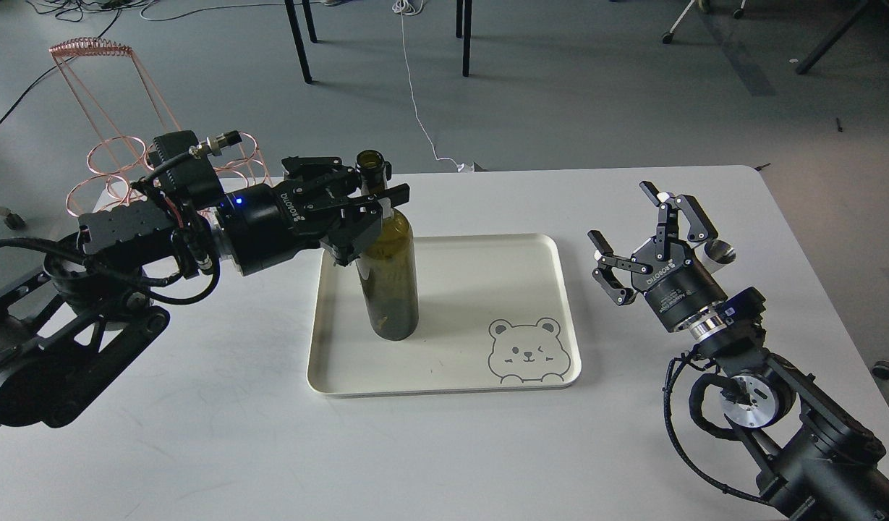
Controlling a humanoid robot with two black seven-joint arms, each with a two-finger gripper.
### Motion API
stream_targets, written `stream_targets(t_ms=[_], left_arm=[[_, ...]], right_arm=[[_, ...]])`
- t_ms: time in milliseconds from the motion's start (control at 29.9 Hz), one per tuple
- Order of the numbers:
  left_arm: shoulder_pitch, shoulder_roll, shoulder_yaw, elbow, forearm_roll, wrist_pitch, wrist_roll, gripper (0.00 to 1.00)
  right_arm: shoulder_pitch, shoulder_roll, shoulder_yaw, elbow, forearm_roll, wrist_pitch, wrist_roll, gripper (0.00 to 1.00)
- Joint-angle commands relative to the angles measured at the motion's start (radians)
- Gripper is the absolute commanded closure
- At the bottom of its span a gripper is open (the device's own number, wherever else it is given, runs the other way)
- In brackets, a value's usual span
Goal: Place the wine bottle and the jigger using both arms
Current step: 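Lift the wine bottle with the left gripper toward the copper rack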
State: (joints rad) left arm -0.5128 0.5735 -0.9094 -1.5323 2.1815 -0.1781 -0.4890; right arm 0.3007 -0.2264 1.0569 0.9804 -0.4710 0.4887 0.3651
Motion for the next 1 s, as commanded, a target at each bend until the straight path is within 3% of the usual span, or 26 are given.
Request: stream_targets(t_ms=[0,234,334,569,970], left_arm=[[-0.010,0.002,-0.002,0.000,0.000,0.000,0.000,0.79],[-0.157,0.026,-0.003,0.000,0.000,-0.023,0.000,0.78],[-0.268,0.120,-0.002,0.027,-0.072,-0.072,0.000,0.78],[-0.430,0.270,0.000,0.220,-0.161,-0.172,0.000,0.78],[-0.460,0.295,0.001,0.434,-0.170,-0.172,0.000,0.77]], right_arm=[[0.000,0.001,0.000,0.000,0.000,0.000,0.000,0.01],[-0.002,-0.001,0.000,0.000,0.000,0.000,0.001,0.01],[-0.002,0.001,0.000,0.000,0.000,0.000,0.001,0.01],[-0.003,-0.001,0.000,0.000,0.000,0.000,0.001,0.01],[-0.003,0.001,0.000,0.000,-0.003,0.000,0.001,0.01]])
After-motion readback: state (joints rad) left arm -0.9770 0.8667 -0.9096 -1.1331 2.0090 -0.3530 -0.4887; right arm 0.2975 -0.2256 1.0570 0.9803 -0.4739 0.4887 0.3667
